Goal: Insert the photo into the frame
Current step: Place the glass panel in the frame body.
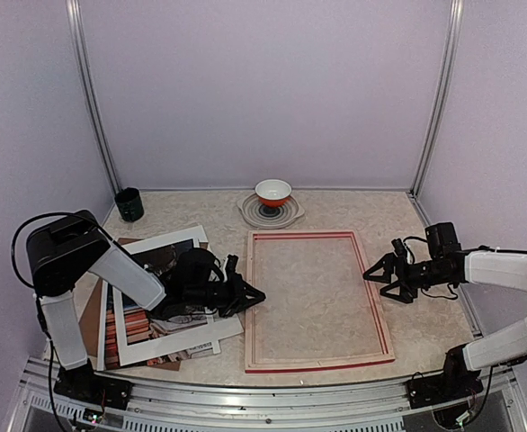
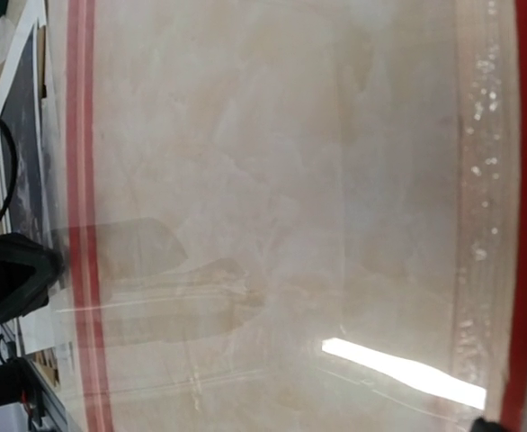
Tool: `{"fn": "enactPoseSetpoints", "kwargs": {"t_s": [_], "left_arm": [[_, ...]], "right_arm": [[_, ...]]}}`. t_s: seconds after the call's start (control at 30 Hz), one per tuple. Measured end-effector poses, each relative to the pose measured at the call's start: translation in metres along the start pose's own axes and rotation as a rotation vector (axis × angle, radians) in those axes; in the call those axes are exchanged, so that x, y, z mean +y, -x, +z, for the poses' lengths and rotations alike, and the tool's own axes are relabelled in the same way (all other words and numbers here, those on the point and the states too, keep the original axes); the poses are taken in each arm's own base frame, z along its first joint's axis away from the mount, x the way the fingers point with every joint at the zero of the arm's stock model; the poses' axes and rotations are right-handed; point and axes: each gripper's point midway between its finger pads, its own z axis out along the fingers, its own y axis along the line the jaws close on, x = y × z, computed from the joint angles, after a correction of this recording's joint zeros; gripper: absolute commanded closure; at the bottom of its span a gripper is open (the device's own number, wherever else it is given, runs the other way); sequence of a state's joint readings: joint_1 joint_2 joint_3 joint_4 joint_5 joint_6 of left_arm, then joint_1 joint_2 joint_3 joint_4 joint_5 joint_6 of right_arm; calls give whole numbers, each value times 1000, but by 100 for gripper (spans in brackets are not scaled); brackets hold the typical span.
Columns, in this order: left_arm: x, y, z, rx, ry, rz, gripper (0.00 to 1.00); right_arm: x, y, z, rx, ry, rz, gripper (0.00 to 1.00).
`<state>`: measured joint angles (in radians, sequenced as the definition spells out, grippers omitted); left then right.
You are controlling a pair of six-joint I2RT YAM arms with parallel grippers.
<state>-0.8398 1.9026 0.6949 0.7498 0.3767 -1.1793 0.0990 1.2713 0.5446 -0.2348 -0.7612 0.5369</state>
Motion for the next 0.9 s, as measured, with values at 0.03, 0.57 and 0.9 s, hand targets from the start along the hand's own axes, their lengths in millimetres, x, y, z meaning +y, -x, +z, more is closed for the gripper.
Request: {"fn": "enactPoseSetpoints", "kwargs": {"t_s": [0.03,0.57,0.9], "left_arm": [[1,0,0,1,2,-1,94],[-2,2,-8,-17,16,3,94],[1,0,-8,-11,26,10,94]], "right_arm": [[0,0,0,-1,-1,0,1],[-2,3,-2,-20,-22,-4,1],[0,9,-2,-27,-23,-15,1]]}}
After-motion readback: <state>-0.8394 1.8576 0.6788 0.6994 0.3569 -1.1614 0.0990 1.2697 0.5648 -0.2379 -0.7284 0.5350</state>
